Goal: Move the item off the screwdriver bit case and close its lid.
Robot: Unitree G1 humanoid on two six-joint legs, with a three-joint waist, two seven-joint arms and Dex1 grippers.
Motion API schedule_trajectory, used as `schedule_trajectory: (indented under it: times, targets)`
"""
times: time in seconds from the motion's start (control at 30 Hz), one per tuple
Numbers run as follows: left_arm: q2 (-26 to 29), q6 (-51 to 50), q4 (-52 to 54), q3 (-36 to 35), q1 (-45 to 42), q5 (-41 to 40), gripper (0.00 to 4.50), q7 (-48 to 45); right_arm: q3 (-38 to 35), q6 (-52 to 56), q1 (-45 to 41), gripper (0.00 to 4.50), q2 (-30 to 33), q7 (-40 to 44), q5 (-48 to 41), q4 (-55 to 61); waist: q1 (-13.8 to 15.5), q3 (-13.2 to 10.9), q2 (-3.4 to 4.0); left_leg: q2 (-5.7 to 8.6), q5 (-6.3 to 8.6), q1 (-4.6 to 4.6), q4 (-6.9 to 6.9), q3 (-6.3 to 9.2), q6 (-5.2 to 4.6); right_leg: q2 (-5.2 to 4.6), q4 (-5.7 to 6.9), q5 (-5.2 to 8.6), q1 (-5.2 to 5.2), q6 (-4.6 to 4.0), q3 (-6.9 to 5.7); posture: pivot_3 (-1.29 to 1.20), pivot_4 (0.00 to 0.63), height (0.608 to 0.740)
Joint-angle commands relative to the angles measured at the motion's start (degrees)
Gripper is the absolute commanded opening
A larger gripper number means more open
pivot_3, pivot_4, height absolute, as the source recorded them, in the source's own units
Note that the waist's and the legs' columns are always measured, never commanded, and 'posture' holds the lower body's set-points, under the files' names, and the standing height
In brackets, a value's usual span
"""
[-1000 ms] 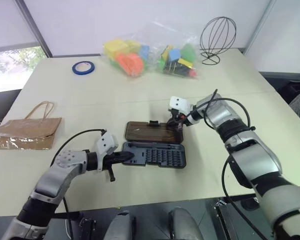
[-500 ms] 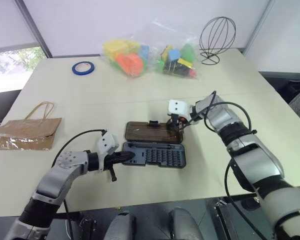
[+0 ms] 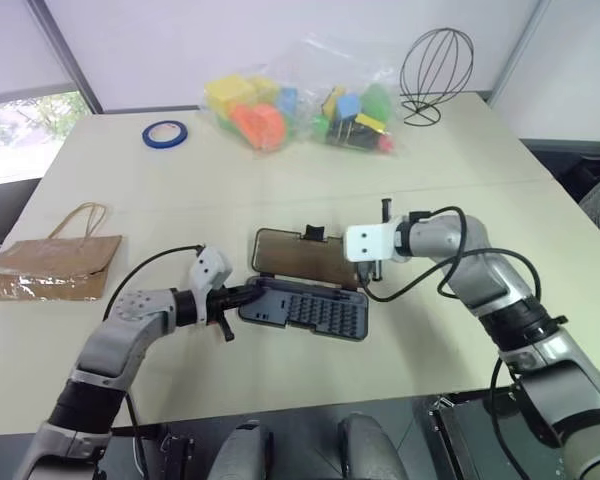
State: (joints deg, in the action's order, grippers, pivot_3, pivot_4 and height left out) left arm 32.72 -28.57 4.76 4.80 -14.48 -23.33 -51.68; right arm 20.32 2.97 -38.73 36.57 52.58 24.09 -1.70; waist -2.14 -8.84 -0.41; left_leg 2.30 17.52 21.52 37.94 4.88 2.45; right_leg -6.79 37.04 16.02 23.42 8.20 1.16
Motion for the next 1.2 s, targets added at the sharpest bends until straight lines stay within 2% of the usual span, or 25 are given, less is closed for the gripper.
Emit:
schedule_trajectory:
  times: [0.03,0.17,0.43,0.6,0.7,0.97,1.13,1.2]
  targets:
    - [-1.5,-1.34,-0.32,-3.83,-2.76,-2.48,0.0,1.92,0.03,-4.03,1.09,0.05,-0.24,-4.89,2.99,6.21,0.04,-0.02,-0.02,0.0,0.0,0.0,0.01,-0.01,0.0,0.0,0.0,0.0,0.0,0.0,0.0,0.0,0.15,0.74]
    - [-3.16,-6.68,-0.43,-8.54,-5.84,-8.53,0.0,2.68,-0.26,-6.14,2.77,0.05,-0.84,-8.85,4.75,7.66,0.11,-0.07,-0.11,0.0,0.0,0.01,0.02,0.0,0.0,0.0,0.0,0.0,0.0,0.0,-0.01,0.0,0.15,0.74]
    - [-1.4,-16.88,-4.42,-17.49,-12.38,-18.61,0.0,2.44,-0.06,-7.24,3.44,0.05,-1.51,-10.23,5.57,7.75,-0.33,-0.11,-0.16,-0.01,-0.11,0.0,-0.02,0.01,0.2,0.02,-0.03,0.0,0.0,0.0,-0.01,0.0,0.15,0.74]
    - [-1.84,-14.08,-12.19,-19.02,-15.21,-15.83,0.0,5.45,-0.2,-7.36,3.01,0.05,-1.69,-9.74,5.8,7.27,-0.23,-0.12,-0.16,-0.01,-0.12,-0.01,-0.02,0.01,0.21,0.02,-0.04,0.0,0.0,0.0,-0.01,0.0,0.15,0.74]
    - [-2.77,-8.75,-18.13,-16.41,-17.2,-10.67,0.0,6.74,-0.55,-7.23,3.15,0.05,-1.53,-9.35,5.7,7.58,-0.06,-0.16,-0.22,0.0,-0.12,0.0,-0.01,0.01,0.22,0.02,-0.04,0.0,0.0,0.0,-0.01,0.0,0.15,0.74]
    - [-6.35,0.61,-25.24,-8.12,-19.32,-2.67,0.0,1.09,-1.2,-6.37,3.44,0.05,-1.41,-8.68,5.66,9.08,0.13,-0.19,-0.27,0.03,-0.13,0.02,0.0,0.0,0.23,0.01,-0.06,0.0,-0.01,0.0,-0.02,0.0,0.15,0.74]
    - [-7.52,1.9,-25.55,-6.39,-19.89,-1.47,0.0,-1.37,-1.81,-5.26,3.88,0.05,-1.13,-7.8,4.99,10.02,0.09,-0.2,-0.28,0.03,-0.12,0.03,0.0,0.0,0.22,0.01,-0.06,0.0,0.0,0.0,-0.02,0.0,0.15,0.74]
    - [-7.63,2.15,-25.87,-6.61,-19.87,-1.27,0.0,-1.51,-2.04,-4.16,4.02,0.6,-0.97,-6.85,4.69,10.65,0.11,-0.2,-0.29,0.03,-0.12,0.03,0.0,-0.01,0.22,0.01,-0.06,0.0,-0.01,0.01,-0.02,0.0,0.15,0.74]
